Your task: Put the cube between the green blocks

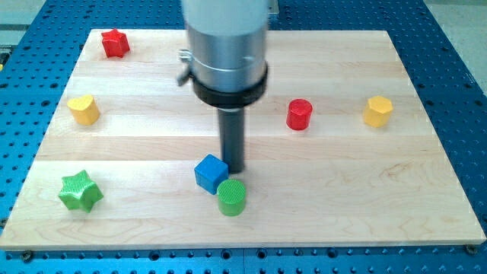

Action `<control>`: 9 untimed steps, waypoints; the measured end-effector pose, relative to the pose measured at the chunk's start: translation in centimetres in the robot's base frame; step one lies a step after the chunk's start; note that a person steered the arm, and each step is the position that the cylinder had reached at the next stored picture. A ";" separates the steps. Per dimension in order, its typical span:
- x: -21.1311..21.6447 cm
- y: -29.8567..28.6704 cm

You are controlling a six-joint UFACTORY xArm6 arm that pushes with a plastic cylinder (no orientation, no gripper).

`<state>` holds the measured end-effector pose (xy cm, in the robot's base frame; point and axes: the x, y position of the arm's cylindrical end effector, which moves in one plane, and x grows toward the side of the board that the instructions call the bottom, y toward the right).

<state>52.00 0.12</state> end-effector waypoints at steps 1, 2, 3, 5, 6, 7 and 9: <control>1.1 3.1; 1.1 -0.2; 1.1 -4.2; 0.3 -8.0; -0.9 -8.1; -1.1 -8.5; 0.1 -11.0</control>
<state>52.15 -10.86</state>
